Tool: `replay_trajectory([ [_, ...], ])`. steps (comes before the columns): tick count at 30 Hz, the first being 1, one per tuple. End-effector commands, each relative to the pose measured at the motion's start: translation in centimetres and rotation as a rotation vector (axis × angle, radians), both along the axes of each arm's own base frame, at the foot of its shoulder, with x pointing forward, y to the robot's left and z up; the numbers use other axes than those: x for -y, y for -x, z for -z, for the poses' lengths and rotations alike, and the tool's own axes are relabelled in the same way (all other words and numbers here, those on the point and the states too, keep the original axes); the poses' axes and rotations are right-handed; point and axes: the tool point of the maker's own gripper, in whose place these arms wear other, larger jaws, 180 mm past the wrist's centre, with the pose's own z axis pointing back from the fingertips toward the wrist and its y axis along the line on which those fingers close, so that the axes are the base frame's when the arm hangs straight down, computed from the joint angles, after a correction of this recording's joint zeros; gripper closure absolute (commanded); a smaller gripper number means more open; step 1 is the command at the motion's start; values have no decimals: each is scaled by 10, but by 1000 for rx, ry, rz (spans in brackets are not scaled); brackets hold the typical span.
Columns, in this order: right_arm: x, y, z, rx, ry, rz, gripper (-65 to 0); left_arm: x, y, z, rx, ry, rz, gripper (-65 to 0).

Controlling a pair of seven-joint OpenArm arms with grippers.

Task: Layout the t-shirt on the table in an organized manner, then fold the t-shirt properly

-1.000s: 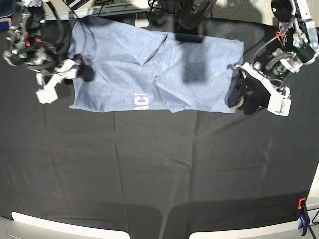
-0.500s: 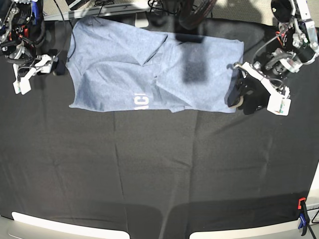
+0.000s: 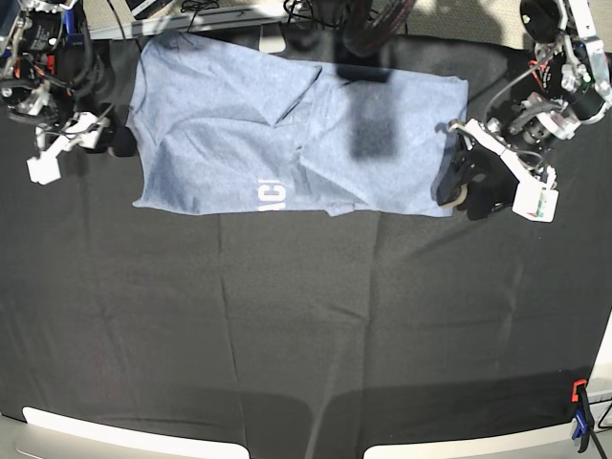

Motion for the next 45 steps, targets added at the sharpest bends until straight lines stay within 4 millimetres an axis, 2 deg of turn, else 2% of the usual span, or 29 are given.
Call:
replay_trajectory([
  [1,-2,15,12,-85,33,-50,-459,0,-4,-14,51,20,2,-296],
  [9,-34,18,22,-114,6,-152,-459,0,-4,-14,52,21,2,-296],
  [20,-36,17,22,-107,3,-155,-456,0,-4,-14,51,20,3,-296],
  [24,-36,14,21,-99,2,-154,-382,1,-4,-14,51,22,3,-296],
  [31,-37,4,17,-91,8,-167,-374,1,-4,-14,49,21,3,-295],
  [38,-39,-1,15,-82,8,-174,-252,1,-4,-14,49,21,3,-294],
  [42,-46,1,18,-92,3,-200,-201,1,-4,-14,49,21,3,-294],
  [45,-56,4,21,-105,-4,-235,-196,1,-4,-14,49,21,3,-294],
])
